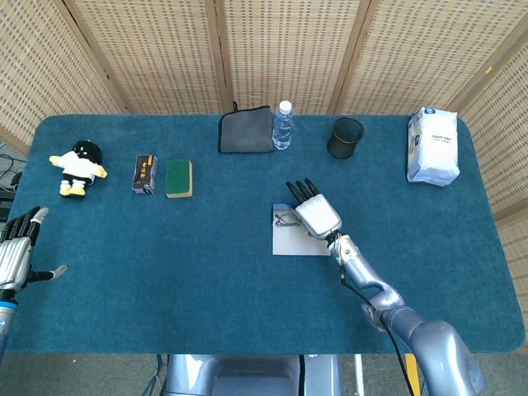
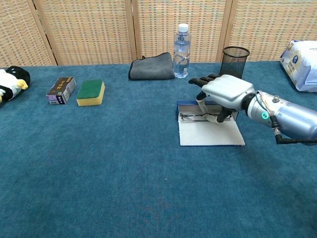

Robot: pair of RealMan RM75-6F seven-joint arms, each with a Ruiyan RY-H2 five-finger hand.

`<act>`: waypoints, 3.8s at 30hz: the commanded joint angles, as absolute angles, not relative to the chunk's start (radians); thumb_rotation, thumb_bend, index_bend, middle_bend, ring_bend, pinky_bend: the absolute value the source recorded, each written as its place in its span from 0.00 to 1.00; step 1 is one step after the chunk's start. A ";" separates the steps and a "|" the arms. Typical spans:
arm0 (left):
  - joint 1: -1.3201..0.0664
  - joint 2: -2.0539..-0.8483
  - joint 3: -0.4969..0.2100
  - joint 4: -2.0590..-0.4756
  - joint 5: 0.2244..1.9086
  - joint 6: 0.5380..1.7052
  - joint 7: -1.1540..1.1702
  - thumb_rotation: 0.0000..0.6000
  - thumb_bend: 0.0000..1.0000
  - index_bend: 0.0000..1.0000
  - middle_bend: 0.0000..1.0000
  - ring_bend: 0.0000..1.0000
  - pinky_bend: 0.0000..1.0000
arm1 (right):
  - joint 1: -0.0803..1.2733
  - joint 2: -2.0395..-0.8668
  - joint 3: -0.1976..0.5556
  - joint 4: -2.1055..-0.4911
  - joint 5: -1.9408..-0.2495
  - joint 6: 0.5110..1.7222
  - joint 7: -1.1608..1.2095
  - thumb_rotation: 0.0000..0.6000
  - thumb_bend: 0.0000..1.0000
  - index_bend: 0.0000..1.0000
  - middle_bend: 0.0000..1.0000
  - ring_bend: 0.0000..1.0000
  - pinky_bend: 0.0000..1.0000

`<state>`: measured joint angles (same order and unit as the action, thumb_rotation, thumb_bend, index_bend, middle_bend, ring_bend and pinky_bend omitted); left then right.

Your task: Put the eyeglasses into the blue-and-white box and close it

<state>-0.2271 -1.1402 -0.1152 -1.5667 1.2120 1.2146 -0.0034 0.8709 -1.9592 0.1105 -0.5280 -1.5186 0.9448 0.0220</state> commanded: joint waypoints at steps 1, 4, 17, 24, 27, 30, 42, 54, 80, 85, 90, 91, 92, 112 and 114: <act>-0.227 -1.140 -0.115 -1.567 1.213 1.215 -0.004 1.00 0.00 0.00 0.00 0.00 0.00 | 0.865 -1.960 0.109 -0.526 -1.519 0.961 0.026 1.00 0.40 0.48 0.00 0.00 0.06; -0.227 -1.140 -0.115 -1.568 1.214 1.215 -0.003 1.00 0.00 0.00 0.00 0.00 0.00 | 0.860 -1.958 0.112 -0.531 -1.519 0.982 0.027 1.00 0.39 0.43 0.00 0.00 0.06; -0.227 -1.136 -0.111 -1.570 1.224 1.215 -0.012 1.00 0.00 0.00 0.00 0.00 0.00 | 0.735 -1.757 0.063 -0.956 -1.544 1.137 -0.007 1.00 0.39 0.39 0.00 0.00 0.06; -0.223 -1.135 -0.111 -1.575 1.230 1.226 -0.012 1.00 0.00 0.00 0.00 0.00 0.00 | 0.719 -1.749 0.024 -1.017 -1.564 1.117 -0.106 1.00 0.39 0.39 0.00 0.00 0.06; -0.220 -1.134 -0.111 -1.576 1.231 1.231 -0.012 1.00 0.00 0.00 0.00 0.00 0.00 | 0.717 -1.762 0.016 -1.005 -1.559 1.091 -0.155 1.00 0.37 0.36 0.00 0.00 0.06; -0.221 -1.133 -0.110 -1.575 1.231 1.228 -0.013 1.00 0.00 0.00 0.00 0.00 0.00 | 0.711 -1.771 0.016 -1.005 -1.558 1.091 -0.173 1.00 0.36 0.34 0.00 0.00 0.06; -0.223 -1.133 -0.109 -1.575 1.226 1.221 -0.009 1.00 0.00 0.00 0.00 0.00 0.00 | 0.703 -1.797 0.029 -0.965 -1.549 1.083 -0.196 1.00 0.36 0.34 0.00 0.00 0.06; -0.226 -1.139 -0.110 -1.571 1.220 1.217 -0.001 1.00 0.00 0.00 0.00 0.00 0.00 | 0.697 -1.818 0.024 -0.929 -1.560 1.082 -0.184 1.00 0.36 0.34 0.00 0.00 0.06; -0.229 -1.140 -0.109 -1.570 1.216 1.211 -0.001 1.00 0.00 0.00 0.00 0.00 0.00 | 0.706 -1.906 0.059 -0.759 -1.569 1.127 -0.148 1.00 0.47 0.38 0.00 0.00 0.06; -0.229 -1.139 -0.109 -1.571 1.217 1.210 -0.001 1.00 0.00 0.00 0.00 0.00 0.00 | 0.723 -1.925 0.080 -0.724 -1.555 1.114 -0.144 1.00 0.47 0.38 0.00 0.00 0.06; -0.230 -1.139 -0.109 -1.572 1.216 1.207 -0.002 1.00 0.00 0.00 0.00 0.00 0.00 | 0.750 -1.945 0.104 -0.685 -1.530 1.071 -0.145 1.00 0.47 0.38 0.00 0.00 0.06; -0.230 -1.139 -0.109 -1.572 1.216 1.207 -0.002 1.00 0.00 0.00 0.00 0.00 0.00 | 0.754 -1.948 0.104 -0.679 -1.529 1.067 -0.147 1.00 0.47 0.38 0.00 0.00 0.06; -0.229 -1.138 -0.109 -1.572 1.216 1.207 -0.004 1.00 0.00 0.00 0.00 0.00 0.00 | 0.757 -1.950 0.104 -0.672 -1.529 1.064 -0.149 1.00 0.47 0.38 0.00 0.00 0.06; -0.231 -1.137 -0.110 -1.570 1.211 1.203 -0.007 1.00 0.00 0.00 0.00 0.00 0.00 | 0.831 -2.020 0.164 -0.501 -1.473 1.008 -0.104 1.00 0.47 0.43 0.00 0.00 0.06; -0.231 -1.138 -0.111 -1.569 1.209 1.202 -0.007 1.00 0.00 0.00 0.00 0.00 0.00 | 0.827 -2.022 0.155 -0.495 -1.478 1.012 -0.096 1.00 0.47 0.47 0.00 0.00 0.06</act>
